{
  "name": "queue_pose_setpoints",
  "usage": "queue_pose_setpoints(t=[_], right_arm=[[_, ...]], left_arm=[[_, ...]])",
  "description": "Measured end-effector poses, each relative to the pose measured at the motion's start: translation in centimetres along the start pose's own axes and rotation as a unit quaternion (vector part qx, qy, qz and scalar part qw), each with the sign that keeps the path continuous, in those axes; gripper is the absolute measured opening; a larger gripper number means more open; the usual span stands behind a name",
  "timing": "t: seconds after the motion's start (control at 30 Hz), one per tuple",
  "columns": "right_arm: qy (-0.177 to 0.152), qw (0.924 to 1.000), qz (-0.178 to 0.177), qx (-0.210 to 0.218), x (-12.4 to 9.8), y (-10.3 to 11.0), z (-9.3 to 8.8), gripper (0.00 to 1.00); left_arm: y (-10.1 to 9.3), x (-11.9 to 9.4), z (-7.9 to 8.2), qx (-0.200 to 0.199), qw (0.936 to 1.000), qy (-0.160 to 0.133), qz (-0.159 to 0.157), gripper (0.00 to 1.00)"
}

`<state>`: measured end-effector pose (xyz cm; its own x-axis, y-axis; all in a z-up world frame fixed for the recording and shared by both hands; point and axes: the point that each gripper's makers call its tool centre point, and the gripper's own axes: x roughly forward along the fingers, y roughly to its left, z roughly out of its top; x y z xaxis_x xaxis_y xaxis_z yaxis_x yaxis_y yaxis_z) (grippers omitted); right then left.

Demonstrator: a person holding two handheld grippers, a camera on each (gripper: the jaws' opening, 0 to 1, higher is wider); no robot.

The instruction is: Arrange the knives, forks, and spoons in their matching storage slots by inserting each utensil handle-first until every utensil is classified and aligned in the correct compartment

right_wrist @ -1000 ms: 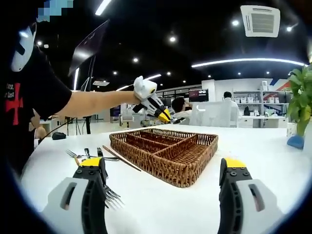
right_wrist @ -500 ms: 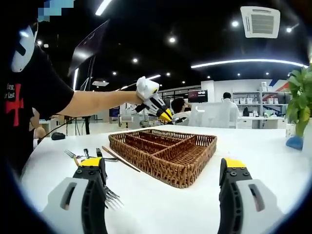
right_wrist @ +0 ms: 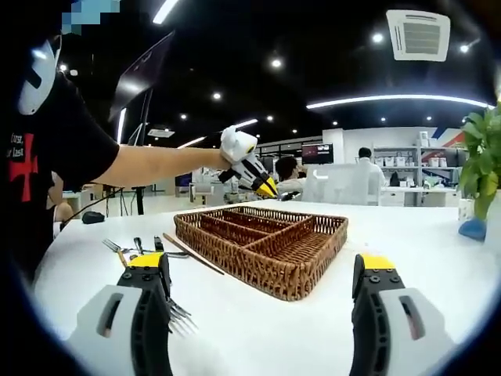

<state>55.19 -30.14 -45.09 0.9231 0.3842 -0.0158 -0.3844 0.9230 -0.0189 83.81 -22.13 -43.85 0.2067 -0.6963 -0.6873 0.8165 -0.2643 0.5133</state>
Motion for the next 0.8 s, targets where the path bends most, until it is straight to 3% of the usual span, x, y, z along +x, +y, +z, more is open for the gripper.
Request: queue_pose_setpoints(t=[0.8], right_arm=[[-0.002, 1.0, 0.003, 0.002, 0.1, 0.1, 0.0, 1.0]], left_arm=[[-2.5, 4.4, -1.5, -0.021, 0.999, 0.003, -0.039, 0.0]])
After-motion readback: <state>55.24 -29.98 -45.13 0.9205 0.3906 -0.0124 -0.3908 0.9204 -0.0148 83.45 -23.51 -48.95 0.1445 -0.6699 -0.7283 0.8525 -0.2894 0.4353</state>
